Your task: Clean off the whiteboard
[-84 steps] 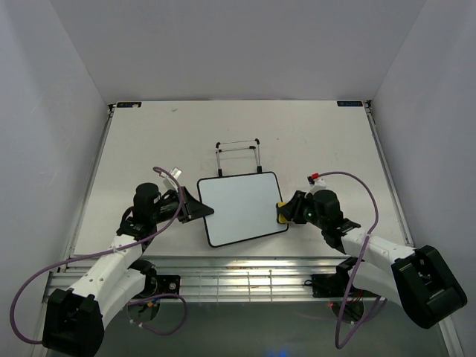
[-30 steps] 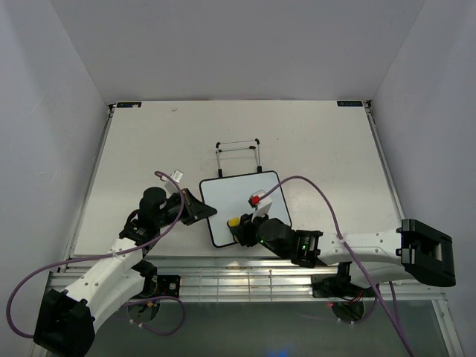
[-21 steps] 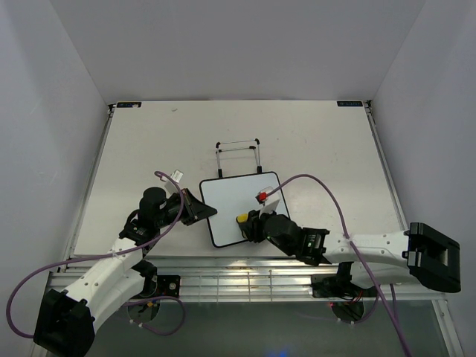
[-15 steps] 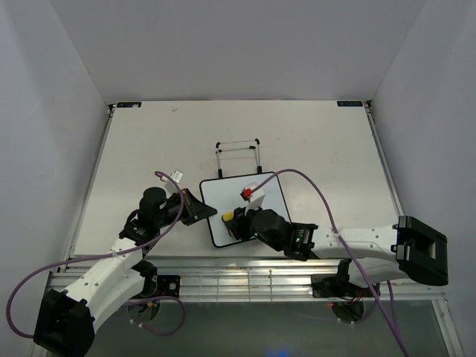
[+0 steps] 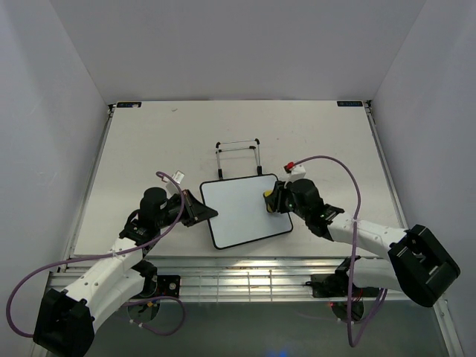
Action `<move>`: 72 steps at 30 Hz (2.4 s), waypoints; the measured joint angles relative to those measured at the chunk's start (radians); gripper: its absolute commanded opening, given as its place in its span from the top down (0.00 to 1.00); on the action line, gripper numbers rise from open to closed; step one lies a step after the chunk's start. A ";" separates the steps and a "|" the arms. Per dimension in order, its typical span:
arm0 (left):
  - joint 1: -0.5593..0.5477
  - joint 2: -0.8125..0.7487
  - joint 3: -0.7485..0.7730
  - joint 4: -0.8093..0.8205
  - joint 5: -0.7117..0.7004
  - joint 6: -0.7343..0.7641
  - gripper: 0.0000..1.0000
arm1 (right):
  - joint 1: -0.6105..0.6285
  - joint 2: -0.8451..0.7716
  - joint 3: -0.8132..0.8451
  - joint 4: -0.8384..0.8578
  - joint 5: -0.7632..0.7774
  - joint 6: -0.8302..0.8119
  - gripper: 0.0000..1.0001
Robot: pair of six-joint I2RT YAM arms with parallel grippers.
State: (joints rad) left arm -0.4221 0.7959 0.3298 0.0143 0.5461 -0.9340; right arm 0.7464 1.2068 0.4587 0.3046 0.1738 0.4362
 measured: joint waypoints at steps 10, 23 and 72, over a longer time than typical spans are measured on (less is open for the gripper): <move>0.000 0.012 0.016 -0.022 0.027 0.017 1.00 | -0.103 -0.011 0.010 -0.045 -0.216 -0.074 0.63; -0.006 0.016 0.047 -0.058 0.057 0.050 1.00 | -0.180 0.010 0.022 -0.015 -0.376 -0.051 0.60; -0.022 -0.113 0.094 -0.210 0.083 0.182 1.00 | -0.607 -0.113 -0.045 -0.210 -0.628 -0.051 0.63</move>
State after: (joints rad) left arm -0.4442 0.6834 0.4236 -0.1959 0.6292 -0.7521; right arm 0.1398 1.0939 0.4141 0.0944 -0.4545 0.3851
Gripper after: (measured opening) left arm 0.139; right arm 0.407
